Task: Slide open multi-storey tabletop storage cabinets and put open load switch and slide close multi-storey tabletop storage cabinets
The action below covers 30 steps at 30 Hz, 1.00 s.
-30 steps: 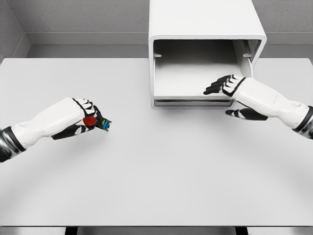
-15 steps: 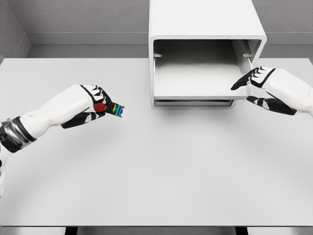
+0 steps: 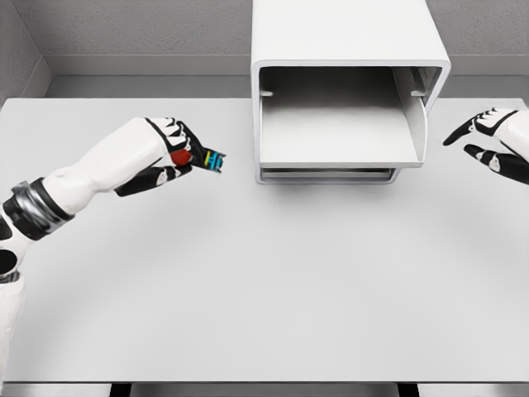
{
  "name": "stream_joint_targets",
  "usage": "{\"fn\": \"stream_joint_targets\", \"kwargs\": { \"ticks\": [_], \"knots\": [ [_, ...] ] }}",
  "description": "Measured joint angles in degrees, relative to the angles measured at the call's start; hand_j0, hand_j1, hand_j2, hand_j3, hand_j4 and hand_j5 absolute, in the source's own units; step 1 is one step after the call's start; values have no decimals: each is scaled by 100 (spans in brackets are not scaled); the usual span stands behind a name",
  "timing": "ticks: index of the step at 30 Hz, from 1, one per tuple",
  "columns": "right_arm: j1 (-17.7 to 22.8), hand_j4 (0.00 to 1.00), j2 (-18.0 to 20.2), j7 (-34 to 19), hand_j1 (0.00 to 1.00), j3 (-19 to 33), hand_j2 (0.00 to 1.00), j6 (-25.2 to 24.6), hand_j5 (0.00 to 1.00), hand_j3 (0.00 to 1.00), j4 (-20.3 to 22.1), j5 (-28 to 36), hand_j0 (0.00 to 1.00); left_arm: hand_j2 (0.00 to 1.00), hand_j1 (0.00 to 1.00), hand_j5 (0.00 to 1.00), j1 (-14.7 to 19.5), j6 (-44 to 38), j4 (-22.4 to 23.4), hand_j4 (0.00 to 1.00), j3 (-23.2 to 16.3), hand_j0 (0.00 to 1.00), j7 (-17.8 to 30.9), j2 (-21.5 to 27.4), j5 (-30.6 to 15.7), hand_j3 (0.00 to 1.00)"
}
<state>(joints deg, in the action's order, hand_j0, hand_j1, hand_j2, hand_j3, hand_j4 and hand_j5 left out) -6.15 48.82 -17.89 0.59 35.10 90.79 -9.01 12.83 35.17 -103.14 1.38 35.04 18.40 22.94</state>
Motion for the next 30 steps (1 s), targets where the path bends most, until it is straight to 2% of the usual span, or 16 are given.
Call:
{"fn": "stream_joint_targets", "kwargs": {
  "ticks": [7,15,26,30],
  "knots": [
    [334,53,-1,-16,53,10,53,1,53,53,-500,-86,53,42,42,42,202,0,-2,42,-2,42,1,-251,-10,42],
    [747,53,-67,-11,53,10,53,1,53,53,-592,-153,53,42,42,42,334,1,-2,42,-35,42,0,-517,19,42],
    [1152,58,-127,12,58,-3,58,-1,58,58,-286,-104,58,42,42,42,396,1,-1,42,-173,42,1,-1012,89,42],
    [1195,58,-339,-1,58,-19,58,-1,58,58,-53,-131,58,42,42,42,396,1,4,42,-215,42,0,-1173,132,42]
  ]
}}
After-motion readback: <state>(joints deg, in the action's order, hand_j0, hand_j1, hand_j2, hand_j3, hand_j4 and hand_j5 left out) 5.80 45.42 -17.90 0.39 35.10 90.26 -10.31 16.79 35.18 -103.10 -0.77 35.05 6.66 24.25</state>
